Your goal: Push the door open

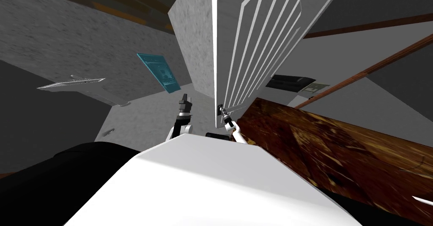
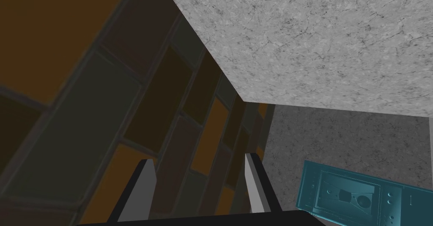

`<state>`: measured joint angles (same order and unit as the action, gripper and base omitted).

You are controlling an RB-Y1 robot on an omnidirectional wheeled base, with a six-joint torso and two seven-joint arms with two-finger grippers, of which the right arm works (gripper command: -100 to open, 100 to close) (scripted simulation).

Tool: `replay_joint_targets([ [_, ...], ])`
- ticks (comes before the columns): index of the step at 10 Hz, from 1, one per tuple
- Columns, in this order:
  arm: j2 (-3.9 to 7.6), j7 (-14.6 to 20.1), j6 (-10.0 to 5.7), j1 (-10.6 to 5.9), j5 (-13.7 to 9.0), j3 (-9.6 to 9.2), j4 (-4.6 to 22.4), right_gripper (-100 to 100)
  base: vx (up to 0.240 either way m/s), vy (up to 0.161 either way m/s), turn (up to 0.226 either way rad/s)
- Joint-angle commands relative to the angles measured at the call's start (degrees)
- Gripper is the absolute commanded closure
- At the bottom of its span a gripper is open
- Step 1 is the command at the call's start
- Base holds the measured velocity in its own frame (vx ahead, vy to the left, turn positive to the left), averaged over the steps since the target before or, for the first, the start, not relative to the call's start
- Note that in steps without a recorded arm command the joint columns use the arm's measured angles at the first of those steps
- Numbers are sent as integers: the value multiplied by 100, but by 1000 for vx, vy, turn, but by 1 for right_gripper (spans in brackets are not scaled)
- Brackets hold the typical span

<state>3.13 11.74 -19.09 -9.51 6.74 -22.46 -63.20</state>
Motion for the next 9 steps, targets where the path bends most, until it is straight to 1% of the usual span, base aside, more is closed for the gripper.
replay_joint_targets([
  [1, 1, -46, 1, -88, -23, 140, 22, 100, 130, 170, -54],
  [4, -36, -109, 14, -129, -59, 342, 79, 100, 136, 162, -47],
  [8, -178, -196, 31, -184, -107, 614, 156, 100, 132, 179, -72],
  [9, -136, -175, 39, -162, -98, 560, 159, 100, 61, 67, -26],
])
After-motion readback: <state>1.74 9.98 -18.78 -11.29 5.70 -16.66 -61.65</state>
